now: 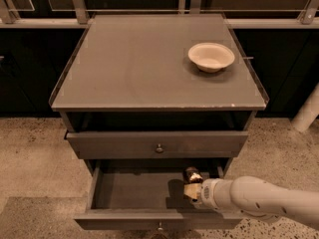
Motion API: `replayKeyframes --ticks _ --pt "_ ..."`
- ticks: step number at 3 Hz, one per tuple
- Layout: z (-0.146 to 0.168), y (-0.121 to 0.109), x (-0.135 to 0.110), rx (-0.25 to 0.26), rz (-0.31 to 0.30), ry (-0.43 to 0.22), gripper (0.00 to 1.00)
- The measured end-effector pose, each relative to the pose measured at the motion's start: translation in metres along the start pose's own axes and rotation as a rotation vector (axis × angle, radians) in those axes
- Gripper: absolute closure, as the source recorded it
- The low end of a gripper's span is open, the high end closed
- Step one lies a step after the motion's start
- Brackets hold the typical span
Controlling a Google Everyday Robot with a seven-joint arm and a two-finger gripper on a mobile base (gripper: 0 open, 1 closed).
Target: Place orange can into middle drawer
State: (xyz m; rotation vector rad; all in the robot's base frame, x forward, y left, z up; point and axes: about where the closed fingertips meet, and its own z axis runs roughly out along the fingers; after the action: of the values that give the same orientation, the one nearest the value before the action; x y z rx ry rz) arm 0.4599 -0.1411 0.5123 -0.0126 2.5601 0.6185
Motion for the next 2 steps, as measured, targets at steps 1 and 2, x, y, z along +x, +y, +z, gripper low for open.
replayKeyframes --ticks 1,2 --pt "0.020 0.001 0.003 0.019 0.002 0.005 1.00" --pt "0.036 0.000 0.008 0.035 0.010 0.012 1.00"
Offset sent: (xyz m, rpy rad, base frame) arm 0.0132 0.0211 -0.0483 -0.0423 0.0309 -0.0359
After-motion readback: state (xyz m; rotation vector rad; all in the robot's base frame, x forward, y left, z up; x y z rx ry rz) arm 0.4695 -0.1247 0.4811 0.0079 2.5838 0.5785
